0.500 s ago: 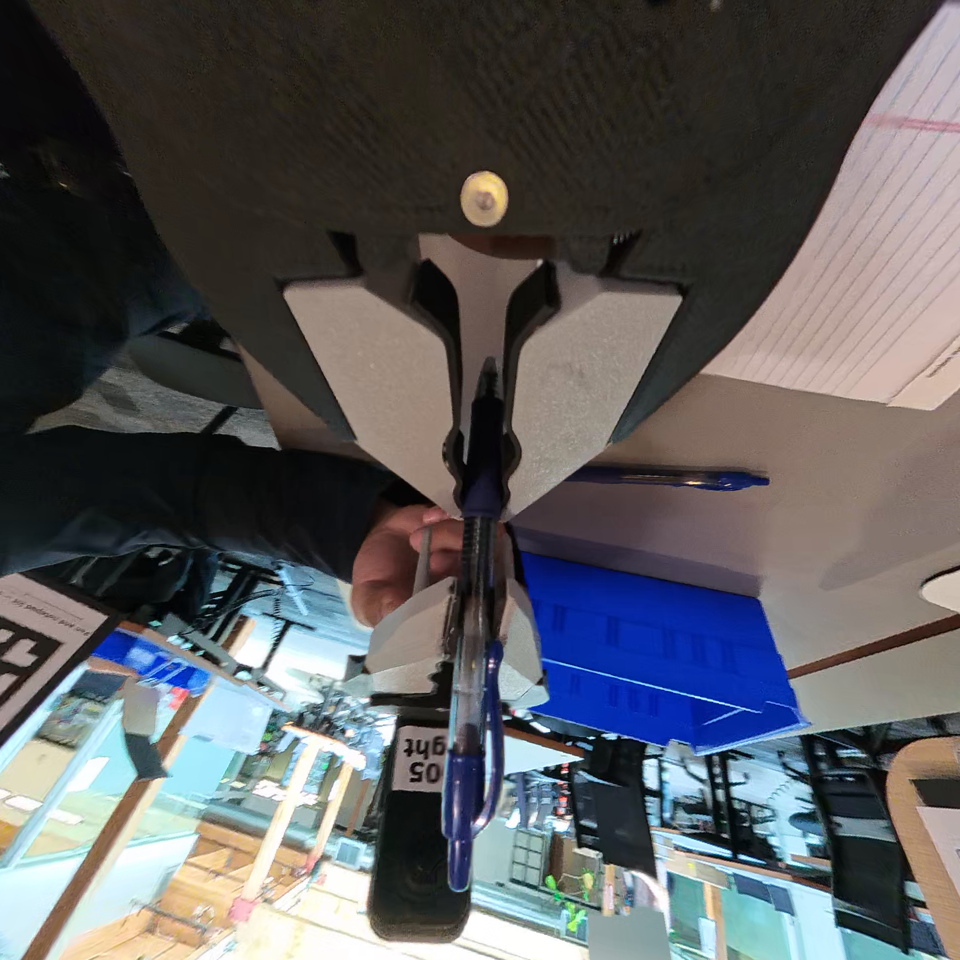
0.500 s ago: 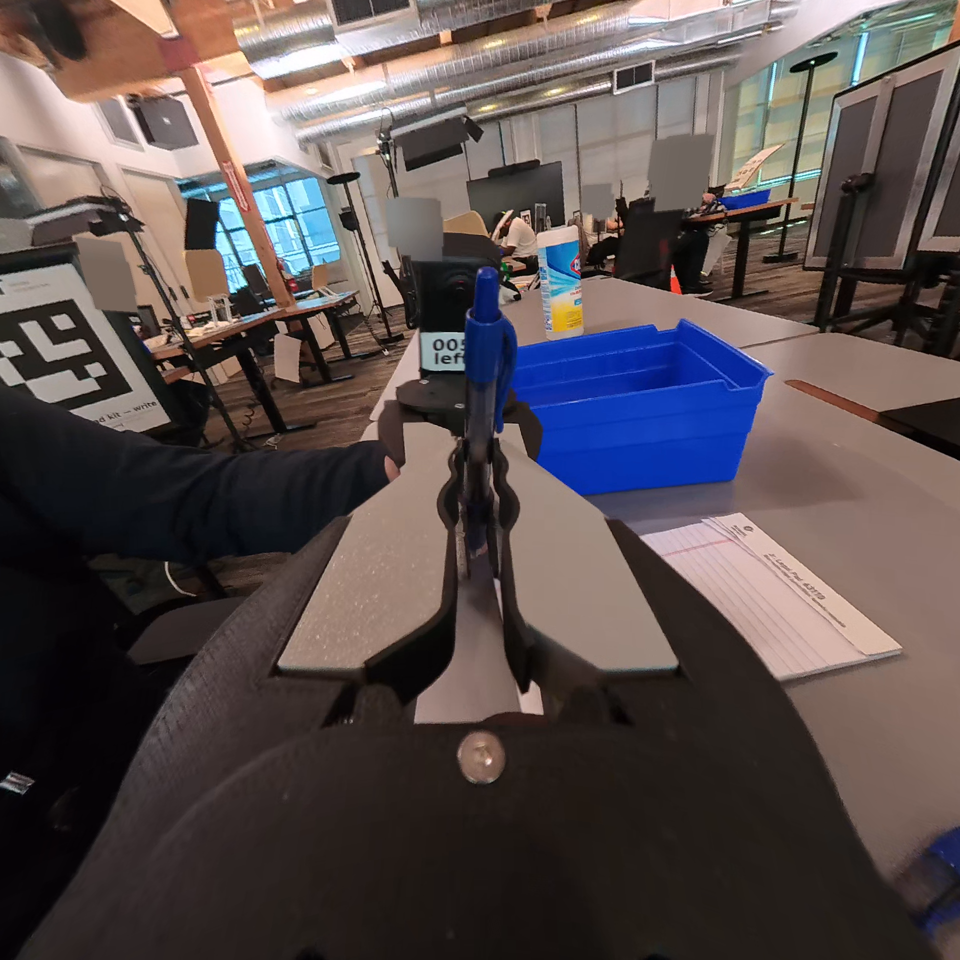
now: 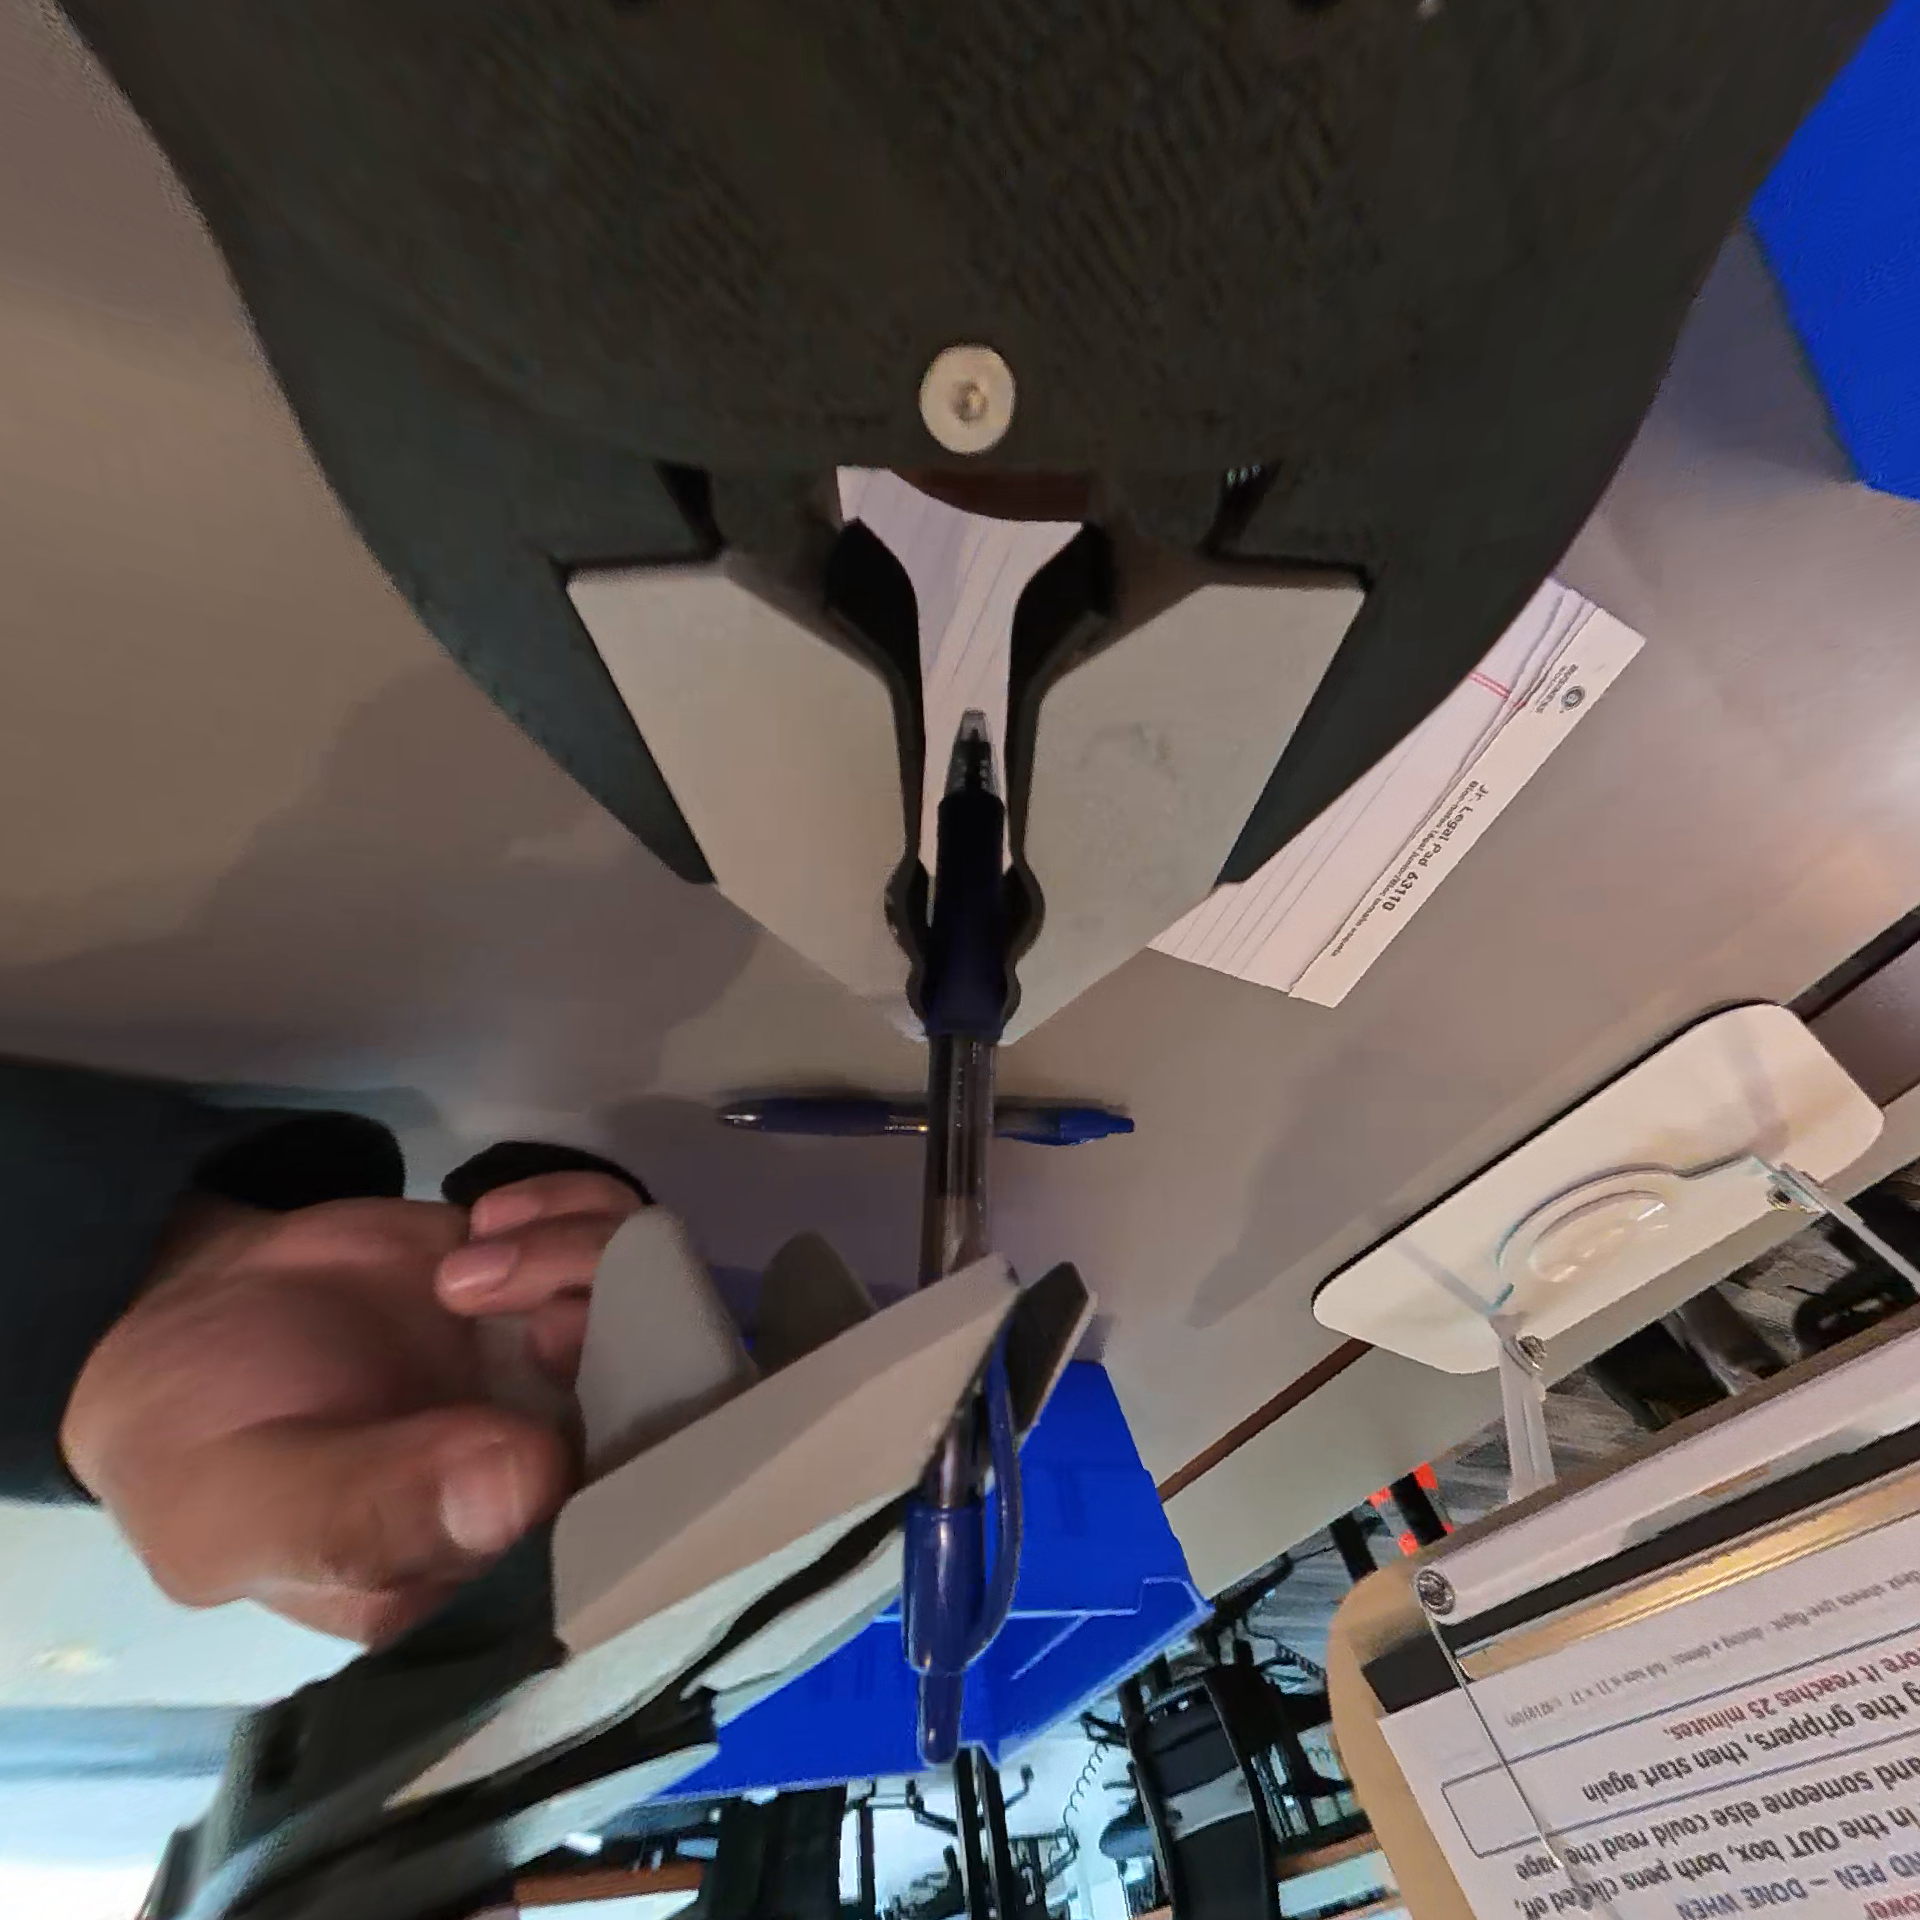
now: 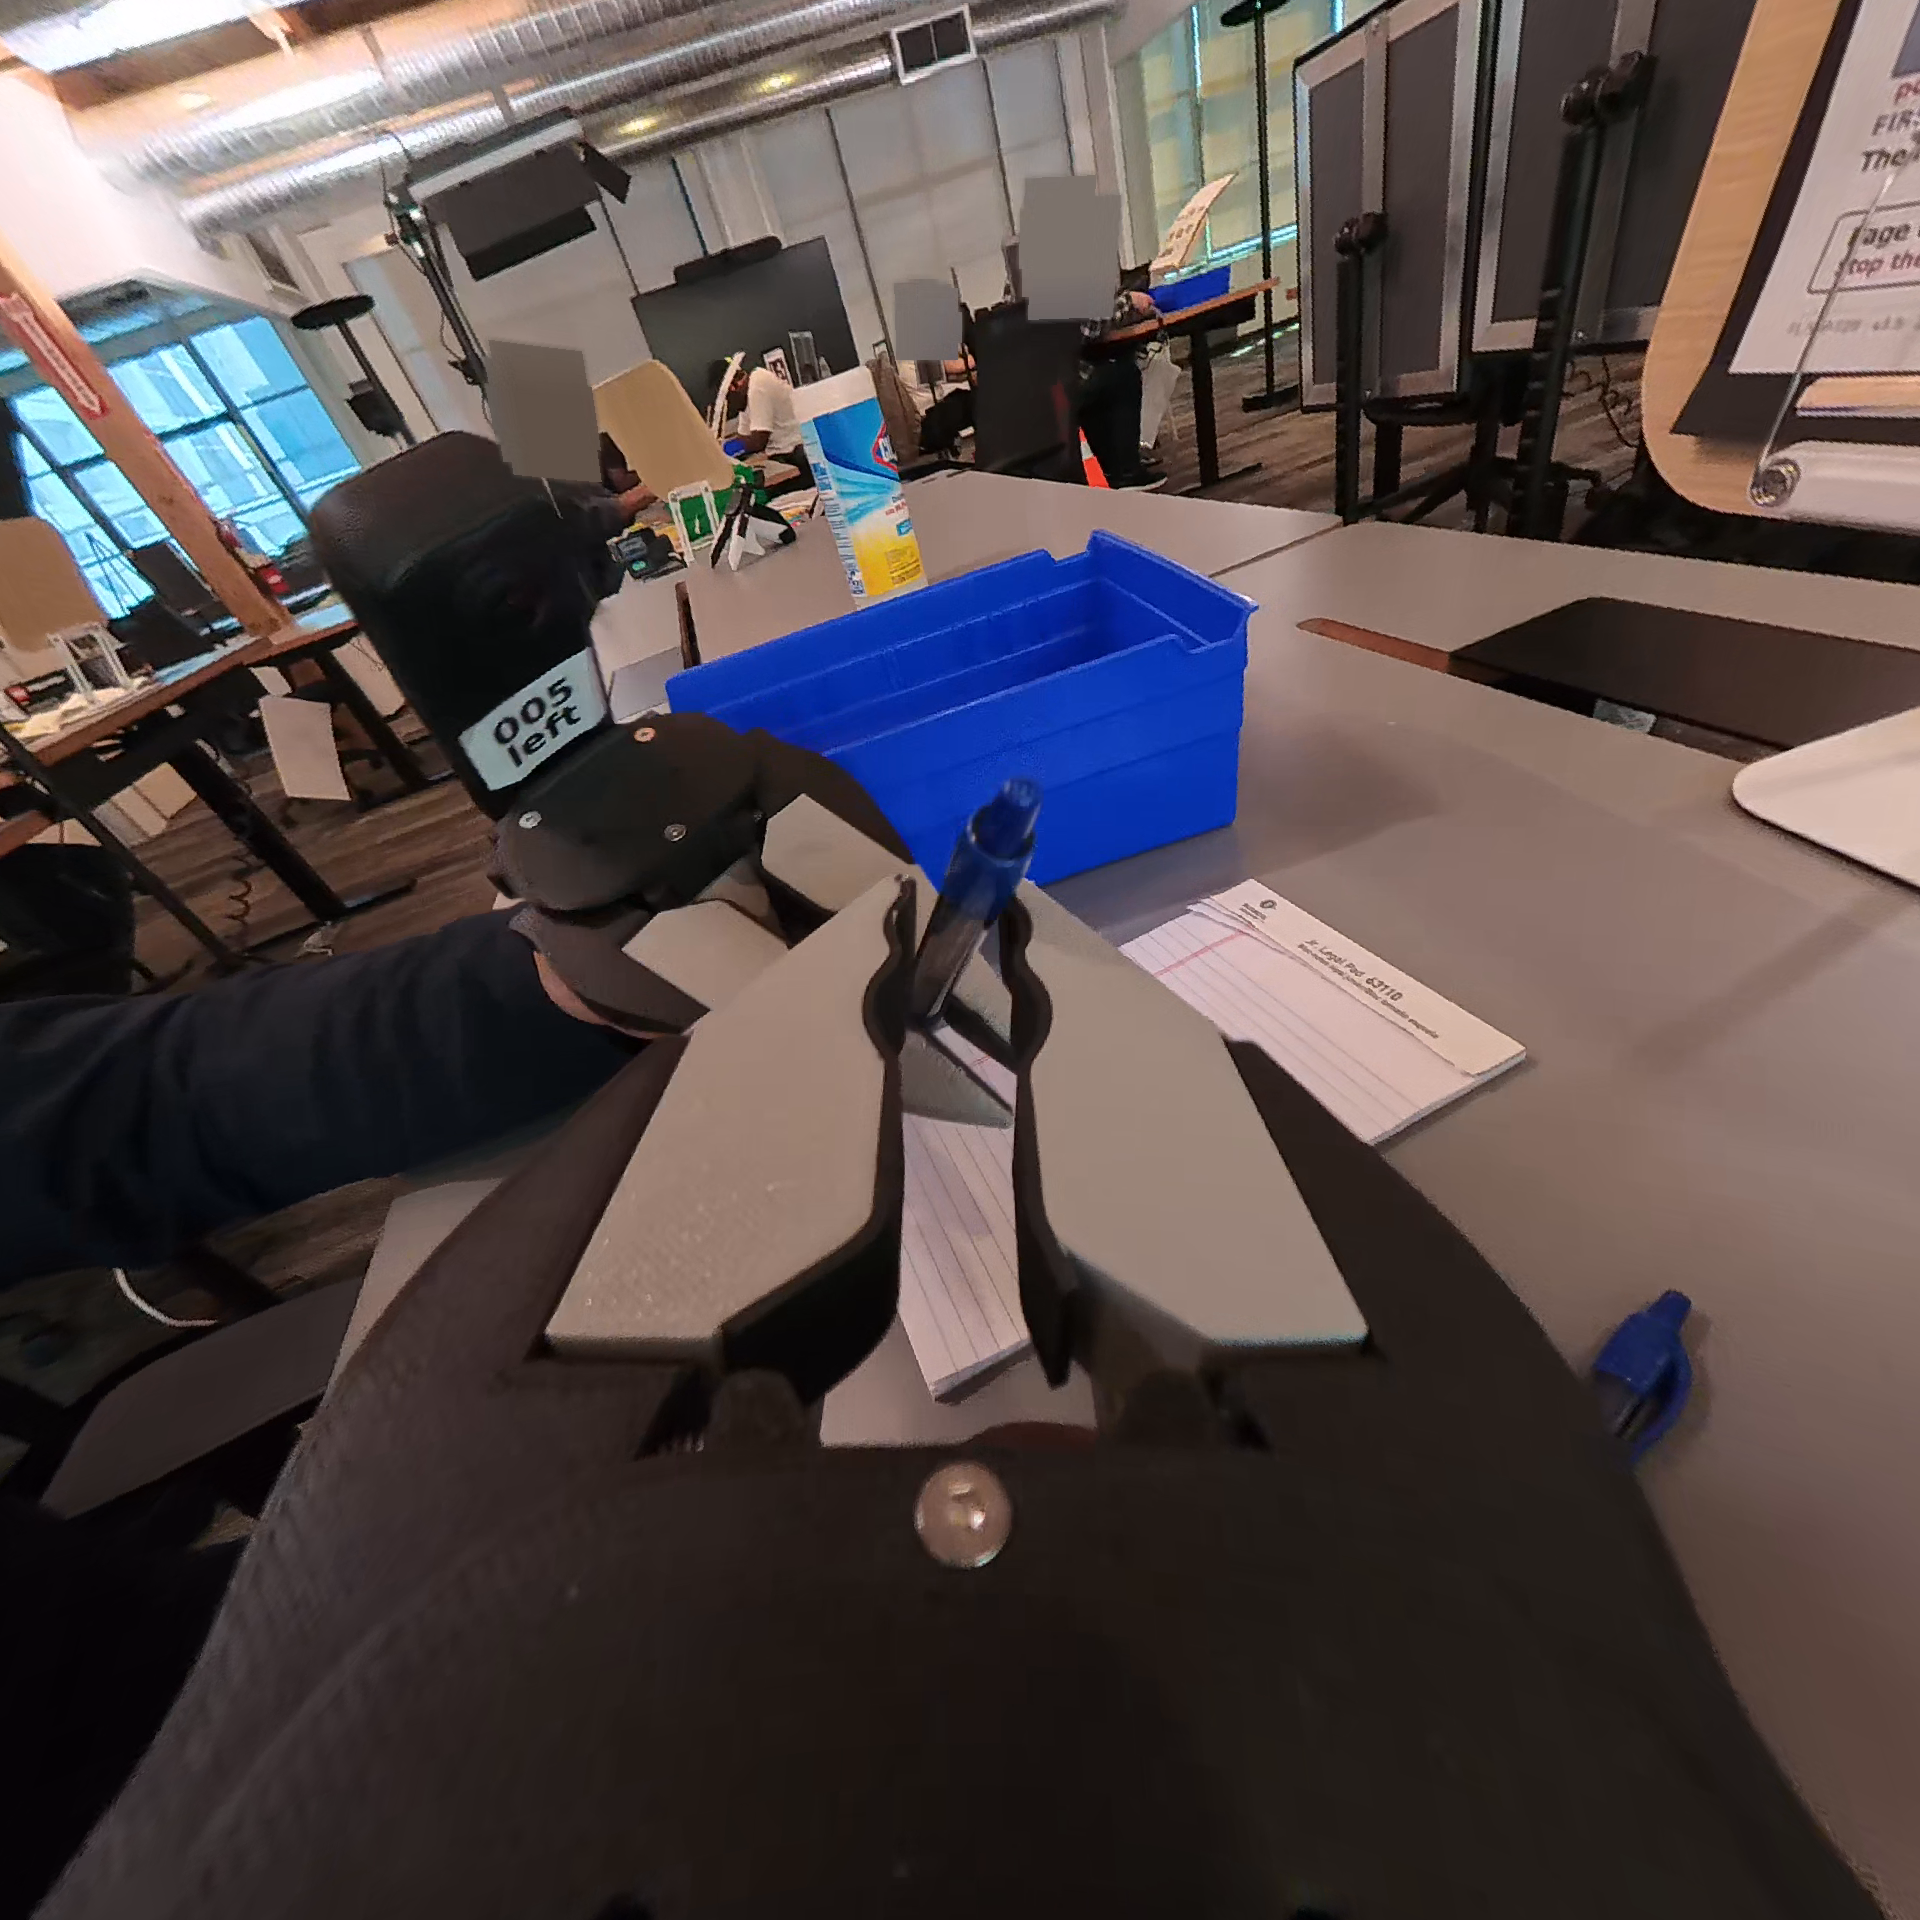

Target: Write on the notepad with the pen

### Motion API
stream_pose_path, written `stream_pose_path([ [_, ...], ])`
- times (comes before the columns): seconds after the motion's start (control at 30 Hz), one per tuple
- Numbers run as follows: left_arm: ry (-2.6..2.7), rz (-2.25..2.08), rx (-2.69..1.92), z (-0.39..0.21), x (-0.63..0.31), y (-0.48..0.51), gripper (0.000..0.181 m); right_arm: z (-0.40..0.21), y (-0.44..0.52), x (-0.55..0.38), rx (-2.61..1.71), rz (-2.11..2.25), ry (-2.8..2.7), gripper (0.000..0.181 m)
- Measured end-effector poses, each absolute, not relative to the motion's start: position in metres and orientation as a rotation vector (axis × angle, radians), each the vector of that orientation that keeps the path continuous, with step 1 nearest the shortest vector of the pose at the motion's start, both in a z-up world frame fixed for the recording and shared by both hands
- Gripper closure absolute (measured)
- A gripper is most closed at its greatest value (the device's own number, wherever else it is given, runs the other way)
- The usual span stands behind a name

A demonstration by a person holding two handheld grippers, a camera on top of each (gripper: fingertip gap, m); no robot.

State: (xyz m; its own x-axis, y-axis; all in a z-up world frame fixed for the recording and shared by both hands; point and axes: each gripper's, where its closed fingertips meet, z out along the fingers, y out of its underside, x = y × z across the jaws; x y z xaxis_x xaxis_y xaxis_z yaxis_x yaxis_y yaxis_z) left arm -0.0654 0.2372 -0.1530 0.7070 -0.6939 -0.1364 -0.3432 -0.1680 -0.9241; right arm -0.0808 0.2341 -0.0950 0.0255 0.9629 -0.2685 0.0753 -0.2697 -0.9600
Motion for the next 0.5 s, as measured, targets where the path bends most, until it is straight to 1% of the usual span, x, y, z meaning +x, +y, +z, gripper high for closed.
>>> stream_pose_path([
  [0.17,0.825,-0.425,-1.783,-0.156,-0.062,0.235,0.174,-0.096,0.227,-0.081,-1.462,1.367,-1.167,0.175],
  [0.27,0.81,-0.626,-1.754,-0.146,-0.053,0.224,0.16,-0.096,0.22,-0.082,-1.443,1.365,-1.21,0.175],
  [0.33,0.796,-0.778,-1.731,-0.137,-0.047,0.216,0.155,-0.096,0.214,-0.083,-1.427,1.387,-1.242,0.175],
  [0.43,0.805,-0.971,-1.698,-0.129,-0.04,0.202,0.154,-0.09,0.204,-0.082,-1.372,1.448,-1.269,0.175],
  [0.5,0.803,-1.072,-1.669,-0.122,-0.038,0.195,0.159,-0.083,0.197,-0.081,-1.325,1.497,-1.283,0.175],
])
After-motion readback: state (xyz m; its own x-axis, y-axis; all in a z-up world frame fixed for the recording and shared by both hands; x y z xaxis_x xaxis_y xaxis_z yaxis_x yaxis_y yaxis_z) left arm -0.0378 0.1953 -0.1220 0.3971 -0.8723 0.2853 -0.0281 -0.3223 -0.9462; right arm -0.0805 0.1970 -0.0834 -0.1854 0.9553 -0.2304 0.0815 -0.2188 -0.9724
